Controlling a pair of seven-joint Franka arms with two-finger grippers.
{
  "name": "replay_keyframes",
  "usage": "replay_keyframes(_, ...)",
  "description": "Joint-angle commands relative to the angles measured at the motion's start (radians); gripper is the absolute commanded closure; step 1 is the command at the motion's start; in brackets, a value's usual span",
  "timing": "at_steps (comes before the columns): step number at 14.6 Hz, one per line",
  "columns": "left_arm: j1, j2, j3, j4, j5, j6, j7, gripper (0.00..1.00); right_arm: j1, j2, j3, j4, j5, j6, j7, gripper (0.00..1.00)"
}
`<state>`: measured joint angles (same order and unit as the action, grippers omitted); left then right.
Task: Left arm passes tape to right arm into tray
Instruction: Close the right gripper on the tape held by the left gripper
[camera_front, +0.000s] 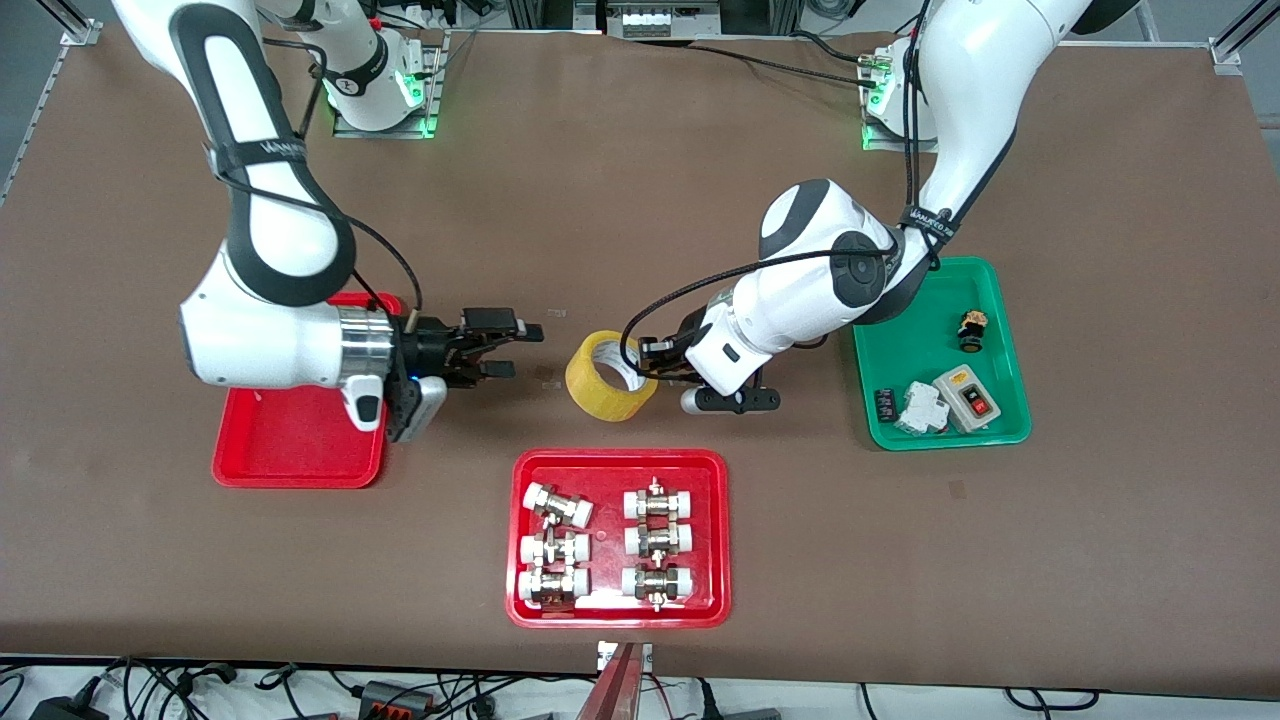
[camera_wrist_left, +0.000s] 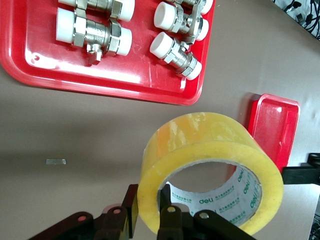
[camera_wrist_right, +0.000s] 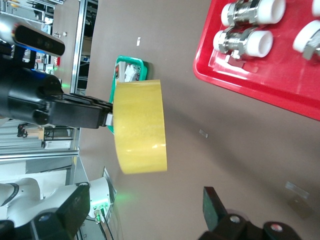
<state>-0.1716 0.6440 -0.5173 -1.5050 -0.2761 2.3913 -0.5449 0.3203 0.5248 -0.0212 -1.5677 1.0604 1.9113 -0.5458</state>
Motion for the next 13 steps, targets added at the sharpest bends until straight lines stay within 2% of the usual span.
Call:
replay_keyframes(1, -0.005, 0.011, -0.004, 0.034, -0.015, 0.002, -0.006, 0.99, 0.019, 0.058, -0.01, 0.077, 0.026, 0.002, -0.045, 0.0)
replay_keyframes(5, -0.005, 0.011, -0.004, 0.031, -0.012, 0.0, 0.005, 0.99, 0.06, 0.084, -0.01, 0.103, 0.032, 0.058, -0.089, 0.0)
replay_keyframes(13, -0.005, 0.011, -0.004, 0.031, -0.011, 0.0, 0.002, 0.99, 0.065, 0.1, 0.009, 0.112, 0.09, 0.11, -0.1, 0.0)
